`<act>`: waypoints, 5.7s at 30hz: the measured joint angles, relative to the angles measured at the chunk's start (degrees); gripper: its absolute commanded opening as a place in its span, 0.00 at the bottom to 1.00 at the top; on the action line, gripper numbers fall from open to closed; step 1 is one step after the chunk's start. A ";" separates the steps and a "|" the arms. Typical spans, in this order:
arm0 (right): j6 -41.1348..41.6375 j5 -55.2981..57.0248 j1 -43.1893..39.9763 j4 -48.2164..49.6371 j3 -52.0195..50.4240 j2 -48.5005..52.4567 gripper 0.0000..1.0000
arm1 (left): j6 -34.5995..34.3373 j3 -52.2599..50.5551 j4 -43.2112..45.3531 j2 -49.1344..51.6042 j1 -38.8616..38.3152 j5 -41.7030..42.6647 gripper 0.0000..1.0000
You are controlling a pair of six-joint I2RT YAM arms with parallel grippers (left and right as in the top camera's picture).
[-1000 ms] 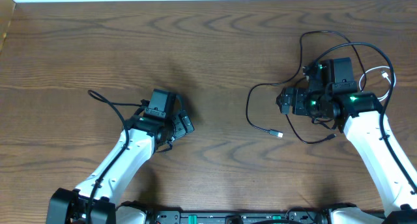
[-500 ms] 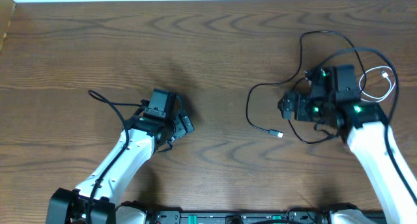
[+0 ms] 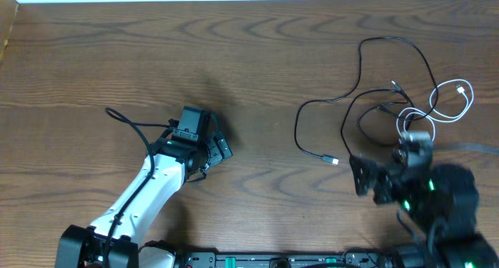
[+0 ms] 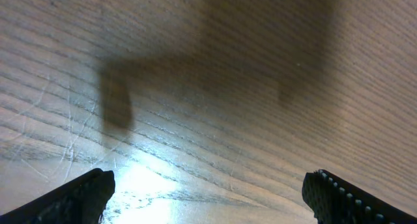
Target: Untangle cables
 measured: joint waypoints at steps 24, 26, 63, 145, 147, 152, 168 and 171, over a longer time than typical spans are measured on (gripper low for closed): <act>0.22 0.00 0.00 -21.42 -1.03 -10.49 0.99 | -0.02 0.00 -0.02 0.00 0.00 0.00 0.98; 0.44 0.00 0.00 -21.46 -1.44 -11.69 0.99 | 0.00 0.00 -0.02 0.00 0.00 0.00 0.98; 1.22 -0.22 -1.51 52.63 -28.89 -25.18 0.99 | -0.02 -0.02 -0.02 0.00 0.00 0.00 0.98; -22.91 5.07 -1.51 41.86 -37.03 -24.96 0.99 | -0.02 -0.02 -0.02 0.00 0.00 0.00 0.98; -22.91 5.18 -1.51 41.86 -37.03 -24.96 0.99 | 0.00 -0.02 -0.02 0.00 0.00 0.00 0.98; -22.91 5.22 -1.51 41.86 -37.03 -24.96 0.99 | -0.02 -0.02 -0.02 0.00 0.00 0.00 0.98; -22.93 5.22 -1.51 41.86 -37.03 -24.96 0.99 | 0.00 -0.02 -0.02 0.00 0.00 0.00 0.98; -22.91 5.22 -1.51 41.86 -37.03 -24.96 0.99 | -0.02 -0.02 -0.02 0.00 0.00 0.00 0.98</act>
